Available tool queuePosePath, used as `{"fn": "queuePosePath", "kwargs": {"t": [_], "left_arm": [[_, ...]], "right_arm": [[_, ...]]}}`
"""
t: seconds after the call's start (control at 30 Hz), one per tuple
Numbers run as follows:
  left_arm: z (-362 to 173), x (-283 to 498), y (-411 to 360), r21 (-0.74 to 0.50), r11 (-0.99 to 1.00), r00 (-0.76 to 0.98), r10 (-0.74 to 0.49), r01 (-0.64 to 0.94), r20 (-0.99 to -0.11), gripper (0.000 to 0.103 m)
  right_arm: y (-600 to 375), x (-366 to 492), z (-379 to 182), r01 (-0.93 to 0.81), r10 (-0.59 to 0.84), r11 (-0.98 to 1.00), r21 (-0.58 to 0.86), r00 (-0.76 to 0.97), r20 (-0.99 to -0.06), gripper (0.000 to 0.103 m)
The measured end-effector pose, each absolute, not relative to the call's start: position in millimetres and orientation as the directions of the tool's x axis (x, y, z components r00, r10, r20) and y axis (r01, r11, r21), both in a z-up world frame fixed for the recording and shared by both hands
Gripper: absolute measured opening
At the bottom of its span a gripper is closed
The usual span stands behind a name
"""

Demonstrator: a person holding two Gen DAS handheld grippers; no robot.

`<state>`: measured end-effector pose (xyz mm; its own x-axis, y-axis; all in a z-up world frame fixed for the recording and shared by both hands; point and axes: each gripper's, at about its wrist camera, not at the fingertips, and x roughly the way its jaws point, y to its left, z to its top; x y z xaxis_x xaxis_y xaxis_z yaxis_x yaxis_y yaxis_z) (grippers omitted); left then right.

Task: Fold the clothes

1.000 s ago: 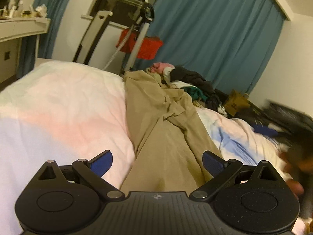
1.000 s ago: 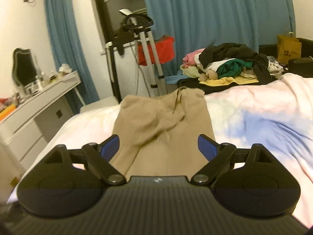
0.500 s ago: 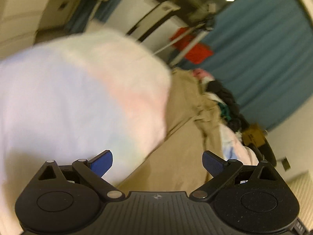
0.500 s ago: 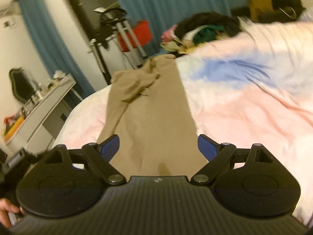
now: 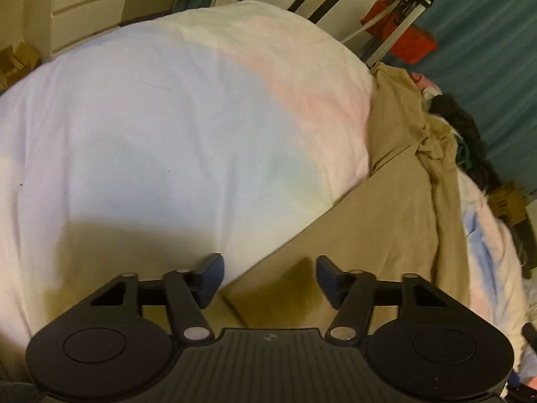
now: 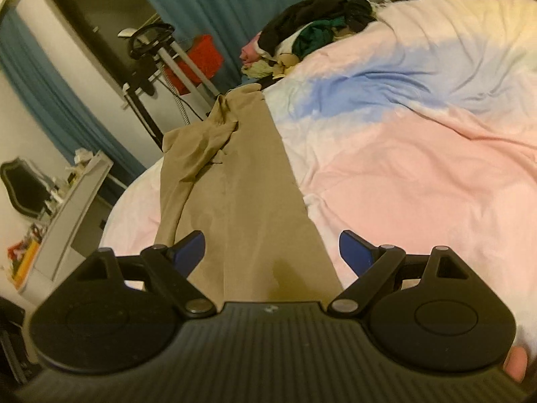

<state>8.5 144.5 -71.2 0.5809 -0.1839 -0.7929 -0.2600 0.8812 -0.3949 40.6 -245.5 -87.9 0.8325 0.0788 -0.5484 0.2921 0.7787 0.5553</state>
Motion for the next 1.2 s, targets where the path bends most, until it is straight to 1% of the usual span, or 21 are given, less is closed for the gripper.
{"fn": "queuePosePath", "kwargs": {"t": [0.03, 0.07, 0.13, 0.2, 0.23, 0.3, 0.4, 0.47, 0.57, 0.63, 0.77, 0.87, 1.1, 1.2], "left_arm": [[-70.4, 7.3, 143.1, -0.376, 0.886, 0.573, -0.165, -0.272, -0.803, 0.043], [-69.3, 6.3, 141.7, -0.361, 0.893, 0.57, -0.155, -0.269, -0.807, 0.033], [-66.7, 3.2, 138.9, -0.341, 0.906, 0.573, -0.144, -0.252, -0.807, 0.018], [-63.0, -2.1, 136.0, -0.33, 0.916, 0.583, -0.143, -0.228, -0.8, 0.008], [-60.1, -4.9, 134.5, -0.326, 0.922, 0.589, -0.147, -0.21, -0.795, 0.006], [-47.6, -17.9, 125.5, -0.277, 0.949, 0.631, -0.126, -0.148, -0.766, 0.004], [-23.0, -44.3, 100.9, -0.14, 0.989, 0.744, -0.055, -0.051, -0.666, 0.003], [-6.2, -69.1, 83.0, -0.034, 0.999, 0.816, -0.044, 0.029, -0.576, 0.003], [8.3, -104.1, 54.7, 0.092, 0.984, 0.882, -0.09, 0.149, -0.463, 0.003], [14.2, -119.2, 37.4, 0.119, 0.967, 0.886, -0.155, 0.227, -0.437, 0.002], [16.8, -136.0, -0.9, 0.128, 0.911, 0.842, -0.3, 0.393, -0.448, 0.002], [10.9, -131.7, -29.3, 0.11, 0.876, 0.798, -0.369, 0.47, -0.477, 0.002], [-21.0, -116.5, -69.3, 0.122, 0.813, 0.723, -0.425, 0.569, -0.544, 0.002], [-40.5, -101.6, -78.2, 0.113, 0.798, 0.684, -0.422, 0.591, -0.595, 0.003]], "right_arm": [[-246.9, 40.5, -89.0, 0.299, 0.078, 0.773, 0.56, 0.831, -0.551, 0.088], [-248.3, 40.3, -90.1, 0.306, 0.075, 0.767, 0.563, 0.829, -0.554, 0.088], [-250.0, 40.0, -91.2, 0.319, 0.067, 0.761, 0.565, 0.827, -0.558, 0.088], [-251.2, 40.0, -91.5, 0.33, 0.059, 0.758, 0.563, 0.825, -0.563, 0.088], [-251.2, 40.3, -91.1, 0.331, 0.056, 0.76, 0.559, 0.824, -0.564, 0.088], [-250.3, 40.3, -90.5, 0.331, 0.051, 0.765, 0.553, 0.824, -0.564, 0.088], [-250.0, 39.9, -89.3, 0.327, 0.046, 0.769, 0.55, 0.829, -0.558, 0.088], [-250.7, 40.0, -86.8, 0.34, 0.021, 0.769, 0.542, 0.833, -0.553, 0.088], [-253.6, 40.7, -84.4, 0.35, 0.005, 0.761, 0.546, 0.839, -0.544, 0.088], [-257.5, 40.8, -83.9, 0.352, 0.003, 0.752, 0.557, 0.843, -0.538, 0.088], [-262.5, 40.5, -83.3, 0.344, 0.018, 0.744, 0.573, 0.847, -0.532, 0.088], [-263.6, 41.2, -83.4, 0.337, 0.031, 0.745, 0.575, 0.845, -0.535, 0.088], [-263.3, 44.6, -88.1, 0.315, 0.08, 0.752, 0.579, 0.829, -0.554, 0.088], [-262.4, 49.3, -93.0, 0.279, 0.149, 0.744, 0.607, 0.817, -0.558, 0.088]]}}
